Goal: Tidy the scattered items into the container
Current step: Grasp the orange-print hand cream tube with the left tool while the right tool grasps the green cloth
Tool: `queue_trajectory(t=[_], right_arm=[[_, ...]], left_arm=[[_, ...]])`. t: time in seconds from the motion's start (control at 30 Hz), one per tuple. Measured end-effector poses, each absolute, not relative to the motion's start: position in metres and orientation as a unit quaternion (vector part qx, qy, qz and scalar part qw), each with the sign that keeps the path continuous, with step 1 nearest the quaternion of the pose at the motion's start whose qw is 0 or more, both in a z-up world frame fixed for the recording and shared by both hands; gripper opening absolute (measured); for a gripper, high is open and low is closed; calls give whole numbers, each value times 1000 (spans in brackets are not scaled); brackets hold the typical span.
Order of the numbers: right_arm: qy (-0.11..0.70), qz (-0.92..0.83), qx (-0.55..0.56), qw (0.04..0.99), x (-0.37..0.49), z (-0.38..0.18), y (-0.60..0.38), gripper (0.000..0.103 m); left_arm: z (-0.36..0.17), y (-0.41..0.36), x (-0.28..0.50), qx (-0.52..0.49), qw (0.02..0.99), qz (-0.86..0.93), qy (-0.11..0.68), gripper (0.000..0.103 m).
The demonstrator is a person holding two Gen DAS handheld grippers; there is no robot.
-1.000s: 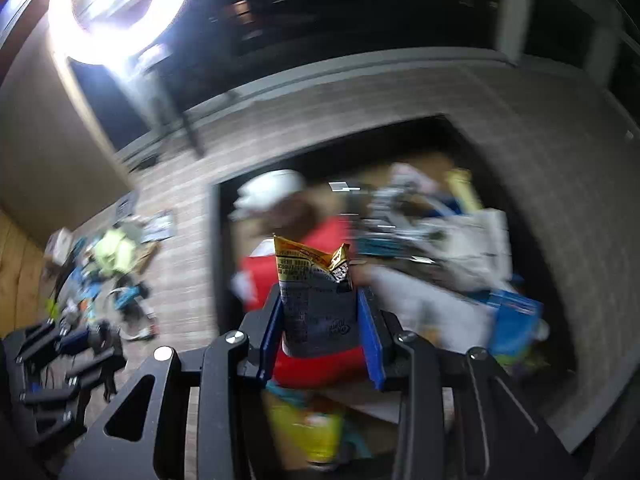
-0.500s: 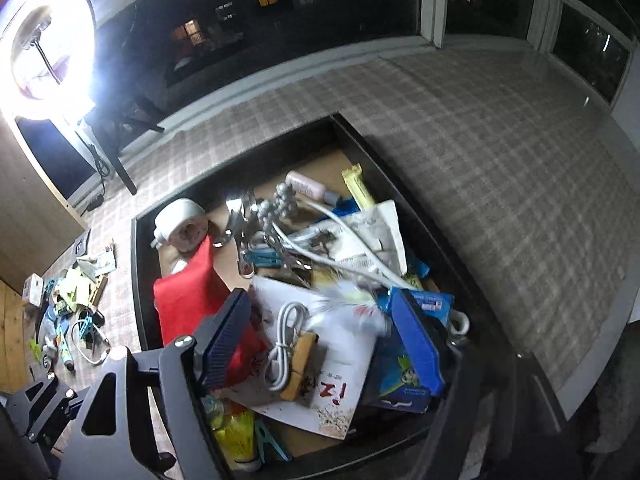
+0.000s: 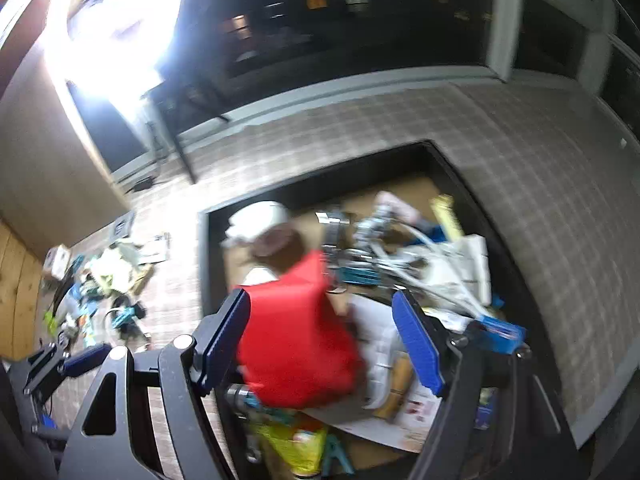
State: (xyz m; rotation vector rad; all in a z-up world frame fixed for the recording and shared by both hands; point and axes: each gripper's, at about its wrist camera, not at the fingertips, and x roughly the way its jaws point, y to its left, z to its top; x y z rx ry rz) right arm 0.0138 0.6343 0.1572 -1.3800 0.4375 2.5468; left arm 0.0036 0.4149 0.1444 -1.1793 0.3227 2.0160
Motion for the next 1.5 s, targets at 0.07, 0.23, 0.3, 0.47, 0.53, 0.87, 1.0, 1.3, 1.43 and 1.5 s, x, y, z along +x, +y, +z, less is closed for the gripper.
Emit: queue_trajectory(t=[0.07, 0.23, 0.3, 0.47, 0.53, 0.87, 1.0, 1.3, 1.43, 1.5], right_arm=[[137, 868, -471, 81, 1, 158, 614, 73], [105, 873, -476, 18, -30, 161, 563, 72], [87, 875, -475, -12, -44, 163, 537, 72], [50, 875, -477, -67, -78, 164, 484, 72], [37, 873, -478, -85, -91, 163, 467, 72], [0, 836, -519, -177, -155, 138, 390, 70], [-6, 815, -545, -197, -177, 115, 362, 64], [4, 785, -585, -206, -215, 74, 330, 52], [22, 767, -601, -224, -228, 61, 325, 52], [12, 765, -606, -220, -231, 54, 320, 52]], left_arm=[[139, 394, -11, -476, 354, 797, 112, 52], [126, 343, -40, -504, 288, 811, 76, 51], [119, 320, -52, -518, 256, 814, 58, 51], [108, 271, -76, -540, 185, 821, 19, 51], [103, 253, -84, -547, 155, 823, 13, 51], [67, 201, -111, -596, 67, 799, -43, 51], [49, 197, -115, -613, 48, 787, -48, 51], [31, 199, -121, -628, 29, 776, -51, 50], [26, 202, -121, -632, 23, 773, -47, 43], [24, 204, -121, -632, 20, 774, -42, 43]])
